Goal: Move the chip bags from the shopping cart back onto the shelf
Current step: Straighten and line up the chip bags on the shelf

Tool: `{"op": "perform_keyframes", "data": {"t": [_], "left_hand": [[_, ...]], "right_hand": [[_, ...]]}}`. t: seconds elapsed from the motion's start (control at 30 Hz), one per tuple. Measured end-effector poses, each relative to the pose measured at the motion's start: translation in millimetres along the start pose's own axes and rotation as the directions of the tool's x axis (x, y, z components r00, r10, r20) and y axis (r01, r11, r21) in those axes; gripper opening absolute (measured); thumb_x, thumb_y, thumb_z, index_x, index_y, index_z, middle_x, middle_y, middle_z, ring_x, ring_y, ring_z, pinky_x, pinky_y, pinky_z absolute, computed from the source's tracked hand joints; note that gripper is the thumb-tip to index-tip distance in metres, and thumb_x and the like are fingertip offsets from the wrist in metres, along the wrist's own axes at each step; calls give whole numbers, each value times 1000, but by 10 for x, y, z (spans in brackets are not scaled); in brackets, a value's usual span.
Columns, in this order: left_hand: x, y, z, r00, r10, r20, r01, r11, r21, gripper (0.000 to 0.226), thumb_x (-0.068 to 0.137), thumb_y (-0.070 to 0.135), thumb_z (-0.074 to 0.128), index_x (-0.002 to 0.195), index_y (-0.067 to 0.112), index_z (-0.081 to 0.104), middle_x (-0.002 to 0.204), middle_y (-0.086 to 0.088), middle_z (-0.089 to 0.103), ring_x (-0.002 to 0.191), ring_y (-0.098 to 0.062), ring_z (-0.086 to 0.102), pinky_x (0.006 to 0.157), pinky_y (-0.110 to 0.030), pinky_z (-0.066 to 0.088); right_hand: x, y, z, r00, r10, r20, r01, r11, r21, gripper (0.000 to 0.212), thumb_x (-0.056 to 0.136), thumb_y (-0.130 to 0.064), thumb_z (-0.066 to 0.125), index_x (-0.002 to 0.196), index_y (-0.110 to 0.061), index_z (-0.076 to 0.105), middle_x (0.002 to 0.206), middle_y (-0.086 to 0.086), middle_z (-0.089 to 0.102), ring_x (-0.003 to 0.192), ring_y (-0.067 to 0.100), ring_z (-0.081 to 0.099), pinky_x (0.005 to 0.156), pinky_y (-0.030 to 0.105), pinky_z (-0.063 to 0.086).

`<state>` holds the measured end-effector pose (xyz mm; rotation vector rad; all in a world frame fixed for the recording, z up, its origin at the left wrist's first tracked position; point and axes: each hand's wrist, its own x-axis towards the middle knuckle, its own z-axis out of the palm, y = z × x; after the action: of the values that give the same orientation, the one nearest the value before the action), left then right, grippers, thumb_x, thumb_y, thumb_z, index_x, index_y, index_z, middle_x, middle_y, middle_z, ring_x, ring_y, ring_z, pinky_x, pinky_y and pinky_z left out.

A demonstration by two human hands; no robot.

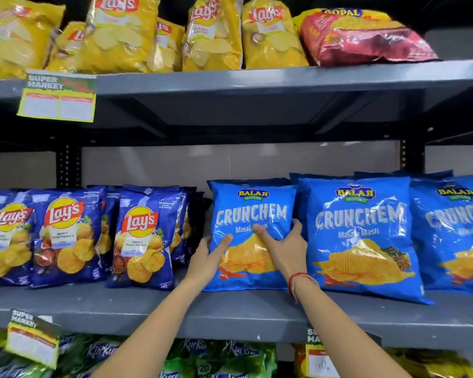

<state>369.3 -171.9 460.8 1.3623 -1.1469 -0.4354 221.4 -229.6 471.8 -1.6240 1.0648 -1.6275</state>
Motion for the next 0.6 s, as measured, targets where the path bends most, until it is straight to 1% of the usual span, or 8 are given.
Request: {"op": "perform_keyframes", "data": {"t": [0.07,0.13,0.23,0.3,0.37,0.43,0.53,0.6], "left_hand": [[-52,-21,-66,990,115,-84,-105,989,106,70,81,51,58,137,15,36,138,-5,45,119,-21,47,92,-30,37],[-209,-40,-186,961,251,-115,-222,951,216,67,82,48,58,137,18,35,138,-4,44,120,-18,45,95,-31,39],[-541,-63,-447,880,465,-93,-389,820,419,62,83,53,53,135,24,38,132,5,46,121,-9,42,98,-30,39],[-696,-148,-672,826,558,-76,-425,705,568,58,84,55,47,131,22,44,126,6,50,116,-6,43,96,-24,37],[-802,-258,-890,809,583,-81,-388,631,672,56,84,54,42,127,19,48,120,3,56,112,-12,49,92,-27,40],[-874,-383,-1077,816,569,-105,-313,586,748,56,84,56,40,125,19,50,118,1,58,109,-19,53,85,-36,45],[-915,-557,-1306,853,506,-130,-191,533,824,65,83,62,34,127,16,48,120,-2,58,110,-22,54,84,-39,46],[-918,-651,-1416,881,456,-124,-144,510,848,74,82,67,29,130,14,47,123,-4,58,112,-23,54,89,-40,45]], "right_hand": [[-30,-20,1,994,-104,-42,101,992,-78,106,73,-51,76,150,-5,18,145,17,42,136,32,38,112,42,32],[-100,-59,4,961,-258,-100,230,945,-234,98,80,-45,71,150,-1,18,145,22,37,135,36,33,112,43,29],[-277,-187,90,852,-494,-173,387,816,-429,78,84,-45,64,141,0,37,135,24,47,122,38,43,99,45,39],[-369,-299,218,826,-552,-110,478,792,-381,68,84,-46,60,134,-3,46,128,20,52,116,31,45,97,37,37],[-482,-450,399,878,-472,76,478,860,-181,63,84,-40,67,133,-7,46,127,13,52,116,27,49,98,31,36],[-579,-577,622,901,-343,266,364,931,-30,72,79,-39,75,136,-10,43,129,9,51,117,23,52,100,32,42],[-662,-650,1000,880,-197,433,215,976,7,91,70,-41,81,142,-9,35,122,5,50,119,25,52,104,39,43],[-688,-611,1228,865,-118,488,131,991,9,96,65,-42,85,141,-10,35,127,3,54,122,23,52,106,39,43]]}}
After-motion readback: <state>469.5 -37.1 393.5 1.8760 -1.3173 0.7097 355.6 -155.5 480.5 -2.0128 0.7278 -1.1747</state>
